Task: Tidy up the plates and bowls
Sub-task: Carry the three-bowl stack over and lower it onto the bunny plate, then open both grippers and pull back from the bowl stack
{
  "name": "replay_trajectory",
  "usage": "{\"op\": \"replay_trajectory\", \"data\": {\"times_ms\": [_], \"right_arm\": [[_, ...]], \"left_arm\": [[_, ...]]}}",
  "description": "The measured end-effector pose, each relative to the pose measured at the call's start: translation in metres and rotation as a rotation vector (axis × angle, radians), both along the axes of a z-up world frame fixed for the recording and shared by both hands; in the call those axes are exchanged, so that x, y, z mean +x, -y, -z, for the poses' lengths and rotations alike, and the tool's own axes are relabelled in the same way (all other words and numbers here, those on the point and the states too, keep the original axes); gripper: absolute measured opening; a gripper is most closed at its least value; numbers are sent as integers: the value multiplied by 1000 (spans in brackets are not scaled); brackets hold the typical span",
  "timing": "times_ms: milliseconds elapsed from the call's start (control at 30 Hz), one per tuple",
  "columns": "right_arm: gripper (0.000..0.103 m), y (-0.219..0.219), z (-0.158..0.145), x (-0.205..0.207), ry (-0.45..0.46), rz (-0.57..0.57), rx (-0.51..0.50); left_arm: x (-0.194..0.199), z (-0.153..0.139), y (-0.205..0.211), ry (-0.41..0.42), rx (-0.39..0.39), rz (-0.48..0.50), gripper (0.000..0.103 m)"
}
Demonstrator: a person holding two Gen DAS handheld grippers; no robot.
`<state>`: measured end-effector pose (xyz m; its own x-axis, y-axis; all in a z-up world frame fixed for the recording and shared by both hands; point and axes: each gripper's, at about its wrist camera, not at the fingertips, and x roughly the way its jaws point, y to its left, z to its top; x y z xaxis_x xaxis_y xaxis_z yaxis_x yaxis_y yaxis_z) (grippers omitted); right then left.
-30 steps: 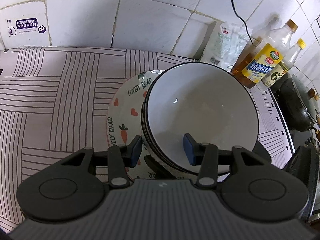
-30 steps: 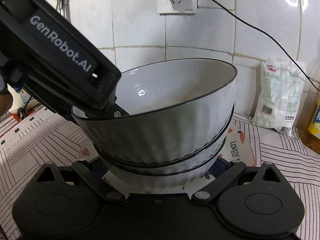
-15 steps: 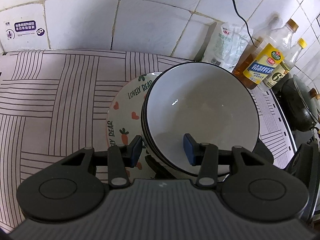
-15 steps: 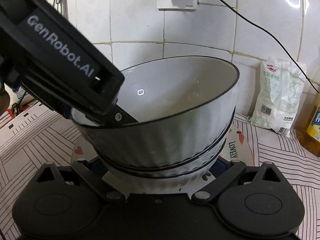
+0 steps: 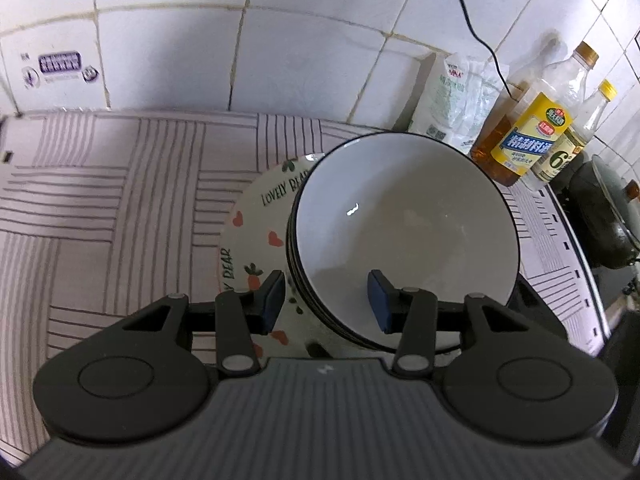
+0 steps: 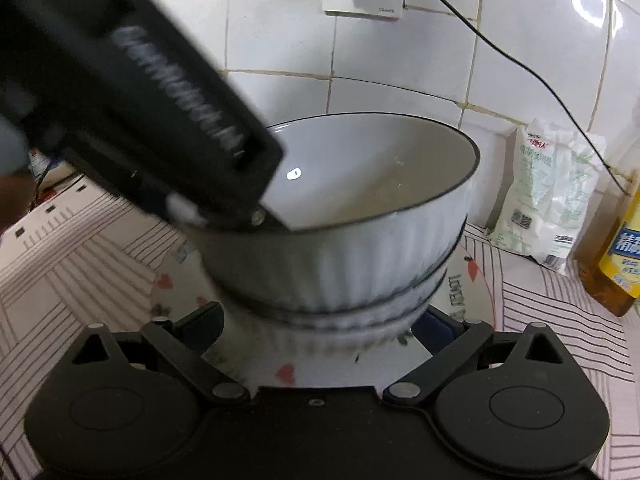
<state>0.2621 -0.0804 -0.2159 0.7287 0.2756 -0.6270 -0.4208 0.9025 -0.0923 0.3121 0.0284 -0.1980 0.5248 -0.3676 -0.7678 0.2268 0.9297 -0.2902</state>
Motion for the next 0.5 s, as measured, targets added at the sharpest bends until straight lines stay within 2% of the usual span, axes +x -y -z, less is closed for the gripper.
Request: {"op": "replay_trajectory", "data": {"times_ms": [100, 300, 500], "right_arm": [[101, 2, -10, -16, 12, 27, 29], [101, 19, -29, -40, -7, 107, 152], [101, 30, -43, -67, 7, 142, 164]], "left_arm": [[-9, -10, -1, 50, 22, -10, 52], [-30, -31, -9, 105, 29, -50, 62], [-59, -51, -14, 159, 80, -47, 68]]}}
